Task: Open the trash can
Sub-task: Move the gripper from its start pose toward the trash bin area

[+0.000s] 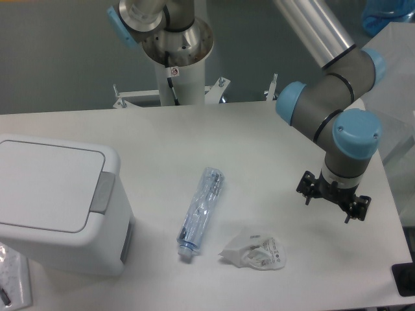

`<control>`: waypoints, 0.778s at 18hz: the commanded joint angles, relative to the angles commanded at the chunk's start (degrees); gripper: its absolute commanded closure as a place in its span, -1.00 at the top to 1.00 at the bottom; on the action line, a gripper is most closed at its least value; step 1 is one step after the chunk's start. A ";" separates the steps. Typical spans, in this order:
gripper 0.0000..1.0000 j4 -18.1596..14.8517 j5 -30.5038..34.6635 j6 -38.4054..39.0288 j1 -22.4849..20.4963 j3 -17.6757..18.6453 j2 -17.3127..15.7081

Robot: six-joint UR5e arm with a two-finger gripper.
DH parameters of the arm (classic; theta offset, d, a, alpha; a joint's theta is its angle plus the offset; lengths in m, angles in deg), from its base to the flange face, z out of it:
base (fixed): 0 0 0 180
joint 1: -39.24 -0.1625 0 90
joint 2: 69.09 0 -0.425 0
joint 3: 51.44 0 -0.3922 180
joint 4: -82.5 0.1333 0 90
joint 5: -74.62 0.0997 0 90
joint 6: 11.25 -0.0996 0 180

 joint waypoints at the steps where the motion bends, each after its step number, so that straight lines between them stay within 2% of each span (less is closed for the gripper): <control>1: 1.00 0.00 0.00 0.00 0.00 0.00 0.00; 5: 1.00 0.17 -2.89 0.52 0.00 -0.44 -0.26; 8: 1.00 0.18 -5.44 2.36 0.26 -2.10 -0.44; 12: 1.00 0.09 -11.58 12.02 1.05 -5.62 -0.70; 14: 1.00 0.17 -14.58 16.06 2.10 -5.98 -1.75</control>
